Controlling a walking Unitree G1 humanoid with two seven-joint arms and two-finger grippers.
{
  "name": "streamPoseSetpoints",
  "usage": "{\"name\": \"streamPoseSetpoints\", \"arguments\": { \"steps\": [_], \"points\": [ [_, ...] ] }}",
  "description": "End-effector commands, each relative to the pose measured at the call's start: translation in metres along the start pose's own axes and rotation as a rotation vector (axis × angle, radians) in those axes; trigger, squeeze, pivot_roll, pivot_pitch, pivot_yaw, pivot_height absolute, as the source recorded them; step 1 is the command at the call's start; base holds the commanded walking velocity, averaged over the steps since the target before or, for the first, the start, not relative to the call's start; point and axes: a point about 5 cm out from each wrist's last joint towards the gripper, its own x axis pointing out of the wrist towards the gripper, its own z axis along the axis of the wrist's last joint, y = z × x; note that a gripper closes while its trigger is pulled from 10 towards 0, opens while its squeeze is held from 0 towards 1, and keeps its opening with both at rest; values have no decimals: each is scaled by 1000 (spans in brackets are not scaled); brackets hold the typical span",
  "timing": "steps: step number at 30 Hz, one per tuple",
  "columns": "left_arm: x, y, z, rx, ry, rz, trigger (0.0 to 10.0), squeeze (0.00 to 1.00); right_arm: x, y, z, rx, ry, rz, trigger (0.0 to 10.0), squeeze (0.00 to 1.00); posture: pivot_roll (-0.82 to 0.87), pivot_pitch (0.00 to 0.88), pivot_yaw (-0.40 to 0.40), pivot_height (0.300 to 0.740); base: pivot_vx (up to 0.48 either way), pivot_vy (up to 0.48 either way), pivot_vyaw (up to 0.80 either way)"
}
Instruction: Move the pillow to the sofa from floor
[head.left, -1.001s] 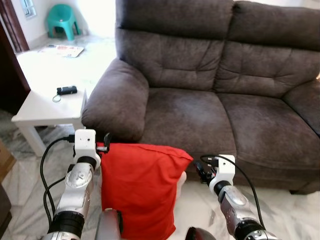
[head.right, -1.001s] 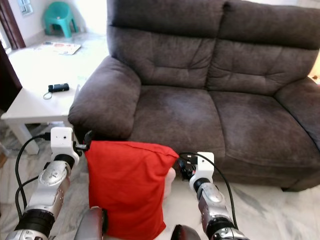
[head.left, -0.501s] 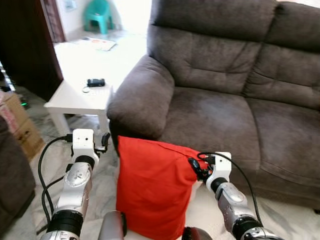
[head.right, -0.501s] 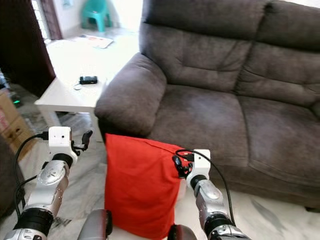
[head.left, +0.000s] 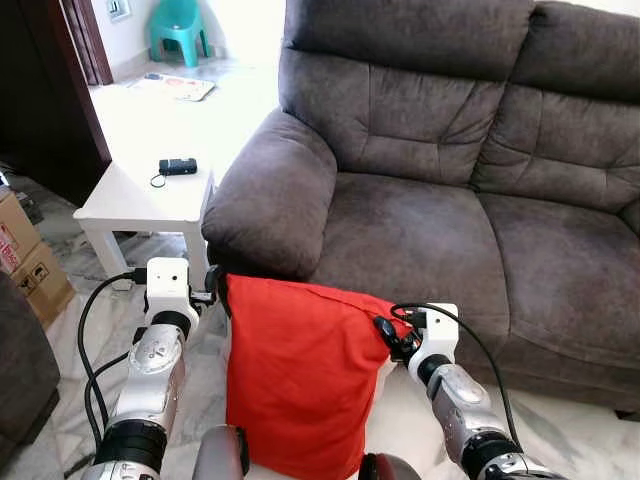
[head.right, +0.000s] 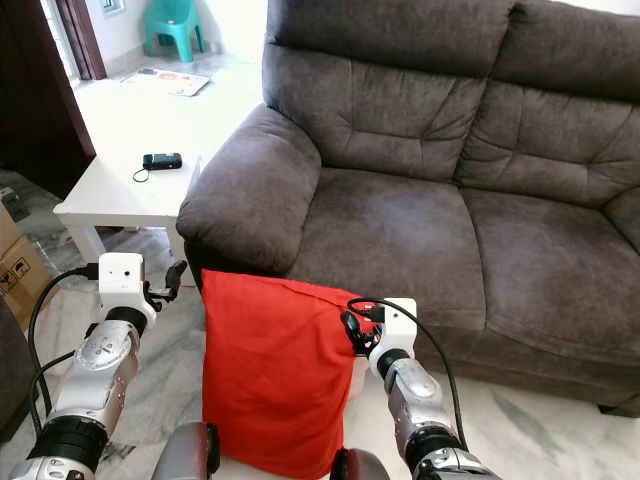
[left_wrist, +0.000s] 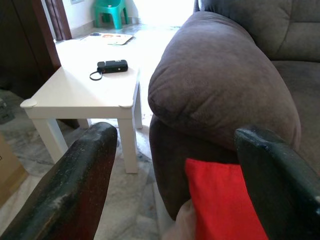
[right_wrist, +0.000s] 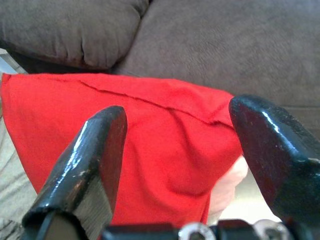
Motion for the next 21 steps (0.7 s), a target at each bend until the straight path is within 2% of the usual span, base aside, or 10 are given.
{"name": "streamPoseSetpoints", "arguments": {
  "steps": [1, 16, 21],
  "points": [
    [1, -3, 0, -10, 9, -13, 10000, 0, 3, -1, 9, -8, -16, 2, 10000, 0, 52, 0, -125, 612, 322, 0, 0],
    [1, -5, 0, -10, 5, -18, 10000, 0, 4, 0, 10, -13, -9, 4, 10000, 0, 50, 0, -127, 612, 329, 0, 0],
    [2, -6, 1, -10, 3, -27, 10000, 0, 5, 0, 7, -3, 37, -16, 10000, 0, 51, 0, -128, 612, 0, 0, 0]
  ]
}}
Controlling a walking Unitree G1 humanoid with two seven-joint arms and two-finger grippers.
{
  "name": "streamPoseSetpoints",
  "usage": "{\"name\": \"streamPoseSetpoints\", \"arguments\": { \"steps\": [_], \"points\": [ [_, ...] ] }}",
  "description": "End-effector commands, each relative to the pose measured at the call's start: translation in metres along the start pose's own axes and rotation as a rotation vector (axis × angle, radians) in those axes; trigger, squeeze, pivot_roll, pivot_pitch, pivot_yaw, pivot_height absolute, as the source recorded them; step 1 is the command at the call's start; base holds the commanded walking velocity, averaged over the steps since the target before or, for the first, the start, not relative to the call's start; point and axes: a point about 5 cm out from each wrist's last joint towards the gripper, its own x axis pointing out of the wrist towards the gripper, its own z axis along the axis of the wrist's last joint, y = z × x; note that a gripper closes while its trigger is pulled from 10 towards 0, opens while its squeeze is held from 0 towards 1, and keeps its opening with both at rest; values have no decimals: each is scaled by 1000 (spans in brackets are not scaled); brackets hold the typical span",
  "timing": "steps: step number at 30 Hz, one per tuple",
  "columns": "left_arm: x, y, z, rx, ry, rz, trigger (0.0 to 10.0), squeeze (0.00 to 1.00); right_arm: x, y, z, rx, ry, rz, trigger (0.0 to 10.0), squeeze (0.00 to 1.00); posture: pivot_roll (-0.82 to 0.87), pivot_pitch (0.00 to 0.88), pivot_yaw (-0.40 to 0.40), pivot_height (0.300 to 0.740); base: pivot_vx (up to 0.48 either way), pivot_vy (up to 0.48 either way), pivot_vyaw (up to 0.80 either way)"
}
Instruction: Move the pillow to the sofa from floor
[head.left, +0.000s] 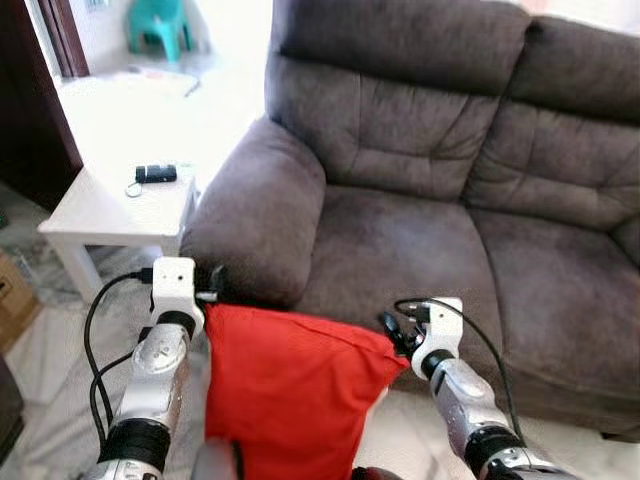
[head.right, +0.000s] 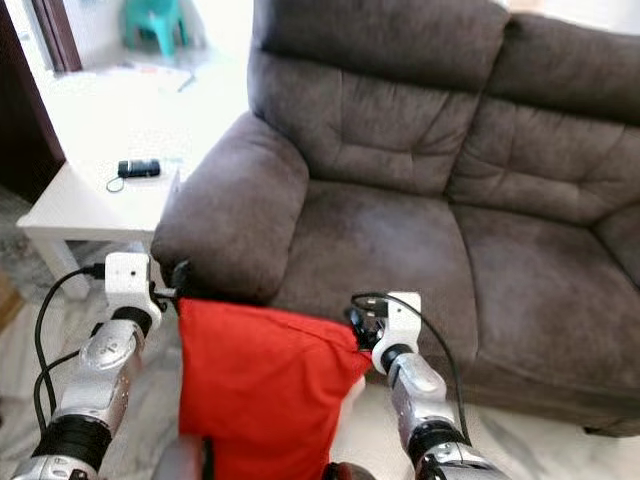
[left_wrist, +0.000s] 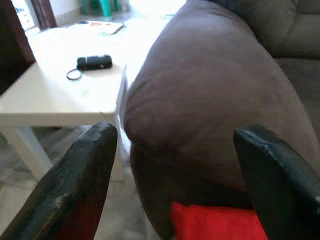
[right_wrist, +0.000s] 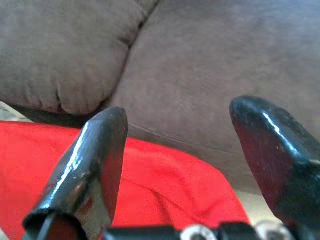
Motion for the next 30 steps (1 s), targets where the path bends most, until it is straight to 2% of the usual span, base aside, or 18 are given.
{"name": "streamPoseSetpoints", "arguments": {
  "steps": [1, 3, 4, 9, 12, 14, 20, 24, 30],
  "points": [
    [1, -13, 2, -17, -7, -37, 10000, 0, -6, -16, -6, 13, 40, -59, 10000, 0, 51, 0, -128, 612, 0, 0, 0],
    [1, -14, 2, -16, -5, -37, 10000, 0, -5, -16, -6, 37, 49, -59, 10000, 0, 49, 0, -130, 612, 0, 0, 0],
    [1, -14, 1, -13, 0, -40, 10000, 0, -4, -16, -10, 81, 113, -90, 10000, 0, 49, 0, -132, 612, 0, 0, 0],
    [1, -15, 1, -13, 0, -40, 10000, 0, -3, -11, -23, 149, 256, -120, 10000, 0, 55, 0, -139, 612, 0, 0, 0],
    [1, -14, 2, -14, -2, -37, 10000, 0, -2, -7, -24, 206, 277, -131, 10000, 0, 61, 0, -146, 612, 0, 0, 0],
    [0, -13, 2, -12, -6, -30, 10000, 0, 1, 1, -25, 276, 289, -127, 10000, 0, 78, 0, -157, 612, 0, 0, 0],
    [-2, -9, 3, -13, -15, -8, 10000, 0, 3, 13, -27, 335, 319, -111, 10000, 0, 105, 0, -178, 612, 0, 0, 0],
    [-5, -8, 4, -16, -21, 1, 10000, 0, 6, 20, -26, 464, 303, -93, 10000, 0, 122, 0, -188, 612, 0, 0, 0],
    [-9, -6, 6, -25, -32, 11, 10000, 0, 5, 23, -31, 472, 333, -110, 10000, 0, 138, 0, -208, 612, 0, 0, 0]
  ]
}}
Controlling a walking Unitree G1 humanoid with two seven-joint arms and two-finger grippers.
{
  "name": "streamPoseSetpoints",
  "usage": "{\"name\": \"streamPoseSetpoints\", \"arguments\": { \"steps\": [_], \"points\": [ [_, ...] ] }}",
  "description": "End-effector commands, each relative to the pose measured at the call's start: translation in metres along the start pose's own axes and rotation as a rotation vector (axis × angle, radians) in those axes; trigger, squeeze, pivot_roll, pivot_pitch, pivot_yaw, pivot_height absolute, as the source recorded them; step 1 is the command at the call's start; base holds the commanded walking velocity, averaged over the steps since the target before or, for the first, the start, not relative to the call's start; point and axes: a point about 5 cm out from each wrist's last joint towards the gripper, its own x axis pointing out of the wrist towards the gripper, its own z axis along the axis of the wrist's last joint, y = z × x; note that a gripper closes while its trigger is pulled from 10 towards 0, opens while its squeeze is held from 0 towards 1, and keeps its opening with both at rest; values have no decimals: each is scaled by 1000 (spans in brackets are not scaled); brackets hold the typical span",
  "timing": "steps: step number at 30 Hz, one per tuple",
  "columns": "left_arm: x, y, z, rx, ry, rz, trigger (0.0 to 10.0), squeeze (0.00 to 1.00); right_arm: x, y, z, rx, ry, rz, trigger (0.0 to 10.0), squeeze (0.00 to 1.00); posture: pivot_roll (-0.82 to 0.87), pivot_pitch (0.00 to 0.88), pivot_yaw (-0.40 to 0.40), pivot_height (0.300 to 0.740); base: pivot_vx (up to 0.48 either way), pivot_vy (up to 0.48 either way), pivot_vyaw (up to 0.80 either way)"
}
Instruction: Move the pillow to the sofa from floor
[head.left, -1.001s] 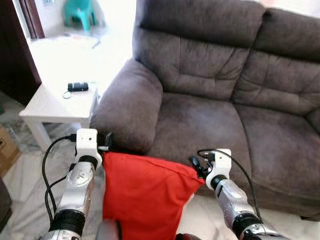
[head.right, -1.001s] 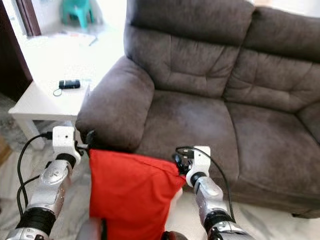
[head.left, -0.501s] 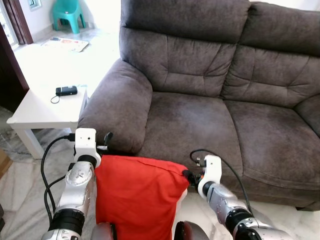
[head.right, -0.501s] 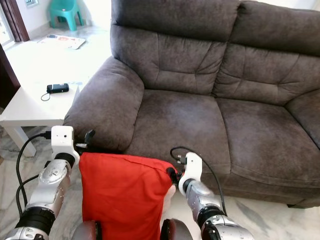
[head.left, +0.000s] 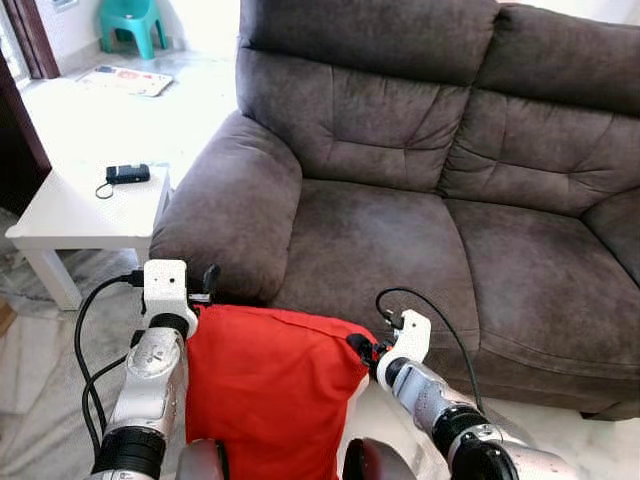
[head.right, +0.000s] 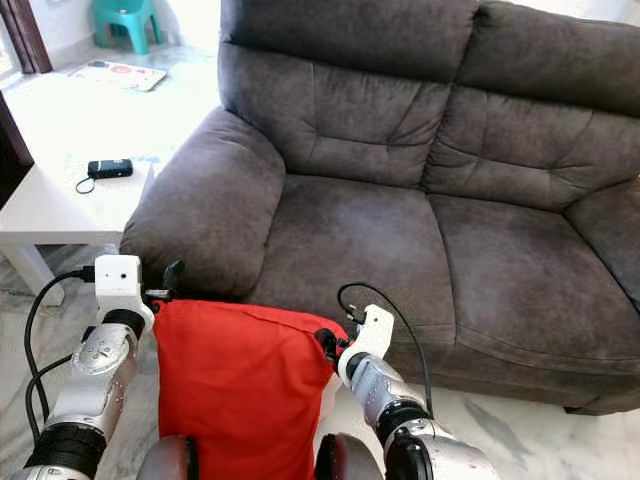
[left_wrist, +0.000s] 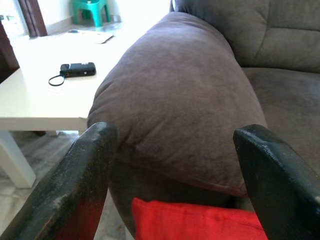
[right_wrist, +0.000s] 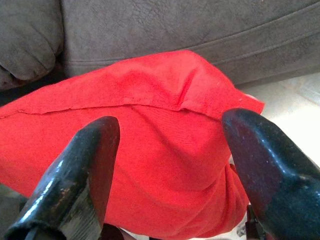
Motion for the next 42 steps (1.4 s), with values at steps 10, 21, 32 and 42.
{"name": "streamPoseSetpoints", "arguments": {
  "steps": [10, 21, 32, 42],
  "points": [
    [-8, -2, 7, -17, -18, 2, 10000, 0, -2, -10, 8, -4, -49, -79, 10000, 0, 162, 0, -227, 612, 0, 0, 0],
    [-11, -7, 5, -39, -3, 18, 10000, 0, -6, -17, 32, 110, -154, -136, 10000, 0, 155, 0, -262, 612, 0, 0, 0],
    [-15, -6, 9, -59, 2, 25, 10000, 0, -6, -26, 17, 145, -112, -165, 10000, 0, 145, 7, -236, 612, 0, 0, 0],
    [-10, -3, 49, -21, -69, -36, 10000, 0, -7, -31, 4, 196, -95, -175, 10000, 0, 145, 116, -204, 612, 0, 0, 0]
  ]
}}
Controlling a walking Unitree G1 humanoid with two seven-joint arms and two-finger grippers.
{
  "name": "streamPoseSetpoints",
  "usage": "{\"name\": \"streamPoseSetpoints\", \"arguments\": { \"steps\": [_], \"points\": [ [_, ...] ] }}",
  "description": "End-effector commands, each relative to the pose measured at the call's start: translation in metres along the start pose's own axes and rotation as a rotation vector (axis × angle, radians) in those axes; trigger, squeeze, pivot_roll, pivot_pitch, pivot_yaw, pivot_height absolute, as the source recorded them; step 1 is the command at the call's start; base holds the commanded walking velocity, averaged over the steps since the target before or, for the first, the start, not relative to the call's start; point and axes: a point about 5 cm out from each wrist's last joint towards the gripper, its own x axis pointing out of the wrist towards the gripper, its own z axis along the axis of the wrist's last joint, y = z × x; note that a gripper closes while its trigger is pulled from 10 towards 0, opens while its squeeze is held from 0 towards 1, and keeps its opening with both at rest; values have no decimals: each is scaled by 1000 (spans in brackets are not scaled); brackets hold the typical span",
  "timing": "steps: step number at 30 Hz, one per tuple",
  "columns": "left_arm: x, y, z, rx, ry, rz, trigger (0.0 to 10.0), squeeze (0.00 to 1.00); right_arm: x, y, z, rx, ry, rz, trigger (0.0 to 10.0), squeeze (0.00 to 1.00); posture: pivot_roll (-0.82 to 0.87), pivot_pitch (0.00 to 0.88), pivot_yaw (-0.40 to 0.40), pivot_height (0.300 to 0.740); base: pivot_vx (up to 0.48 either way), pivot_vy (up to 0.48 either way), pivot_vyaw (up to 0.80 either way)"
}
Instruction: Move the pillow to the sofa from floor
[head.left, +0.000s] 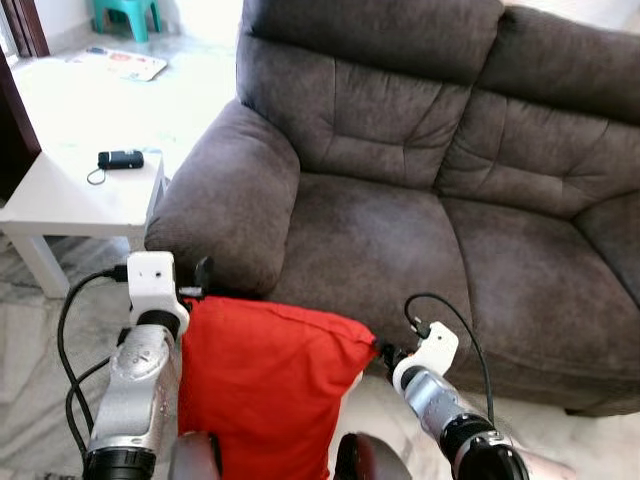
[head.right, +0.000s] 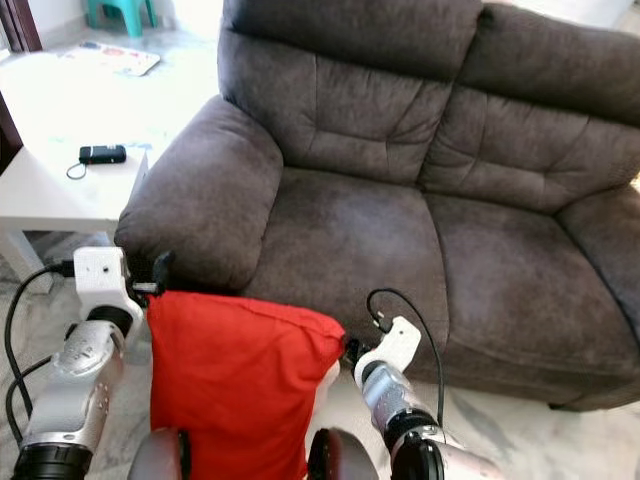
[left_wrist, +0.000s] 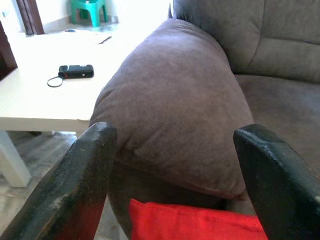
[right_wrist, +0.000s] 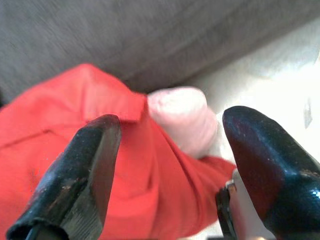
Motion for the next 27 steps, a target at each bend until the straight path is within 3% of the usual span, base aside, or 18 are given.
{"name": "streamPoseSetpoints", "arguments": {
  "steps": [1, 16, 23, 27],
  "points": [
    [3, -7, 11, -4, -23, -31, 10000, 0, 0, -4, 4, 18, -12, -14, 10000, 0, 145, 116, -204, 612, 0, 0, 0],
    [-2, -1, 40, -100, -28, 12, 10000, 0, 1, 9, 5, -13, 11, 27, 10000, 0, 152, 234, -198, 612, 0, 0, 0],
    [-8, -4, 45, -96, -8, -7, 10000, 0, 1, 8, -3, 69, 43, 42, 10000, 0, 164, 265, -188, 612, 0, 0, 0],
    [-11, -2, 49, -93, -3, -2, 10000, 0, 1, 15, -6, 60, 57, 86, 10000, 0, 165, 287, -189, 612, 0, 0, 0]
  ]
}}
